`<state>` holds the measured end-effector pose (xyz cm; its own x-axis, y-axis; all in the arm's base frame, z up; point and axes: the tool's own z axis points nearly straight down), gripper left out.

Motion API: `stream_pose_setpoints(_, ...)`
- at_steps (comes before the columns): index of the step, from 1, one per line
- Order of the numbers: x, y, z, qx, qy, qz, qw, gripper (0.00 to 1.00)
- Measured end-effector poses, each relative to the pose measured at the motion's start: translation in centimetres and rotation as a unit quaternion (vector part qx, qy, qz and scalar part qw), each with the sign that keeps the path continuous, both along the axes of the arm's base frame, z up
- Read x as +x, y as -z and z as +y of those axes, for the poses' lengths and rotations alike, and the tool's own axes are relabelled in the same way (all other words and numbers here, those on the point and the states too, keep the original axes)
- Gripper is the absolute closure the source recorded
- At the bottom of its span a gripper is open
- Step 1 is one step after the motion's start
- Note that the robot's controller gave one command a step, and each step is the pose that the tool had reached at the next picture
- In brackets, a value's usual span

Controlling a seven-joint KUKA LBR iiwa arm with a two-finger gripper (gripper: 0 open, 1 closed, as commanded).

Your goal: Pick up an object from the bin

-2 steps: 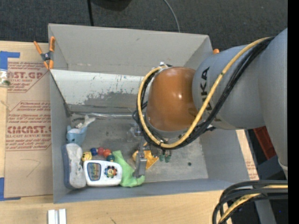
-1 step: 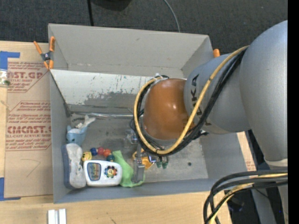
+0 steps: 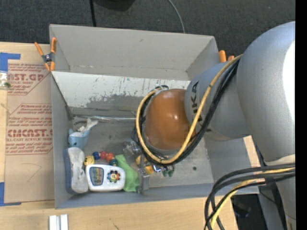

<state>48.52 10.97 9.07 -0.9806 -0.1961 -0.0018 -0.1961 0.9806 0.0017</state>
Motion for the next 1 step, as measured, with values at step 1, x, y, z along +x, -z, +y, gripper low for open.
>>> stream_pose_setpoints(1, 0.75, 0.10, 3.10, 0.000, 0.023, -0.0004, 0.9997, 0.00)
